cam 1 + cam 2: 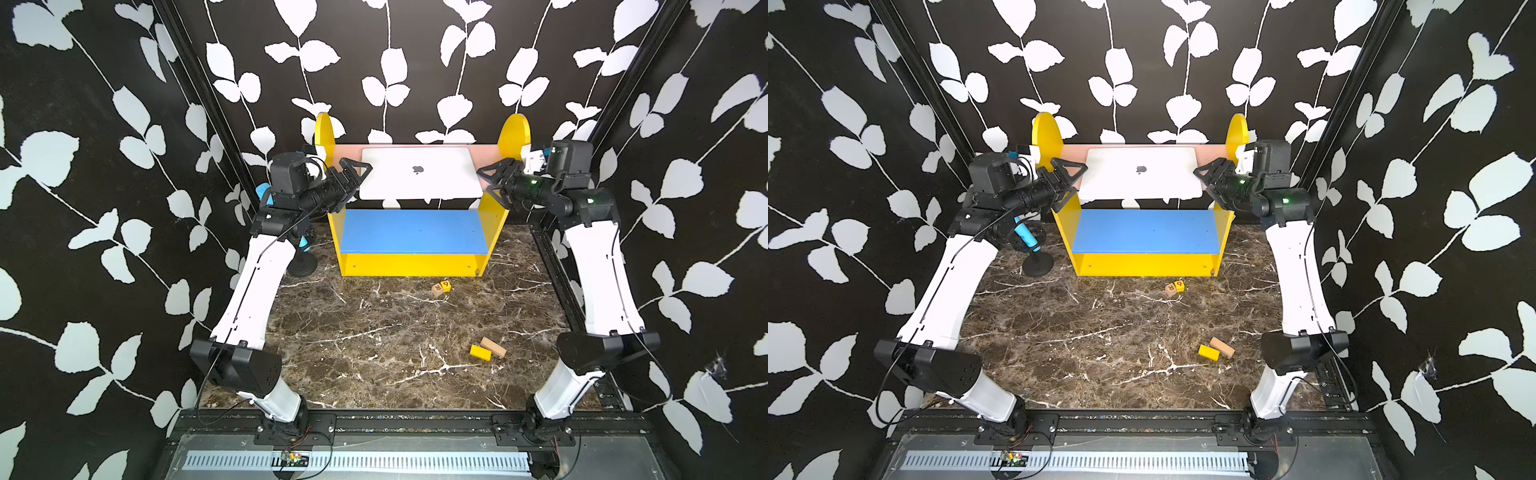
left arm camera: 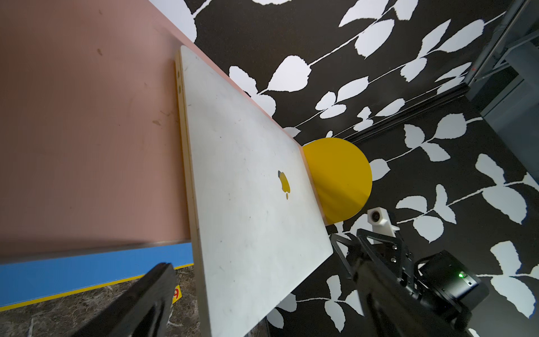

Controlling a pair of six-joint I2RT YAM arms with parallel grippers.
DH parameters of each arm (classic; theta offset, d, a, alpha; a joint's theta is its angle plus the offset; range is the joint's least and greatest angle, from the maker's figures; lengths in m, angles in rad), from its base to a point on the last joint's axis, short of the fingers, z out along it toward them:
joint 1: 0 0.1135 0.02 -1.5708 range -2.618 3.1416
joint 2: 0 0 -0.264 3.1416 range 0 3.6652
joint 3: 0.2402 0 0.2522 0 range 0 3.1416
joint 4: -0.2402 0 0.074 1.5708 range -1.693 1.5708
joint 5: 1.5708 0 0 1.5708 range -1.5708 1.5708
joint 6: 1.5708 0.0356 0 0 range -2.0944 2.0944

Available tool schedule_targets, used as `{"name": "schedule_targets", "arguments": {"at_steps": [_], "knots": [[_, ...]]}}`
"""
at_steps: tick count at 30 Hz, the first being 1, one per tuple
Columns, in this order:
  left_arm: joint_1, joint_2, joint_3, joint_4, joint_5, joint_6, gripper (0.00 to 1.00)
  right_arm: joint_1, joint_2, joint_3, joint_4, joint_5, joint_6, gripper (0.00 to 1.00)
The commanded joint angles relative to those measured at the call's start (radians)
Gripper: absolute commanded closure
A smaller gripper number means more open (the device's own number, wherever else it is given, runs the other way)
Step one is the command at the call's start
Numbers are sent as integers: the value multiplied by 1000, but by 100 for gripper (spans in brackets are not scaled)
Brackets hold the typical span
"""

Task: Close the laptop lid and set it aside
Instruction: Place the laptop on the shelf.

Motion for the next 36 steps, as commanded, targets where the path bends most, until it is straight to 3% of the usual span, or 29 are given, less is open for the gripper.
{"name": "schedule_targets", "arguments": {"at_steps": [1, 10, 19, 36], "knots": [[6, -72, -24, 12, 28, 44, 2, 0, -59, -48, 29, 4, -40, 37], [5, -158, -104, -11, 75, 106, 3, -4, -191, -244, 125, -45, -37, 47], [4, -207, -170, 27, 129, 103, 14, 19, -273, -395, 194, -111, -38, 54], [-153, -157, -167, 4, 100, 167, 44, 232, -156, -275, 107, -26, -116, 62]]}}
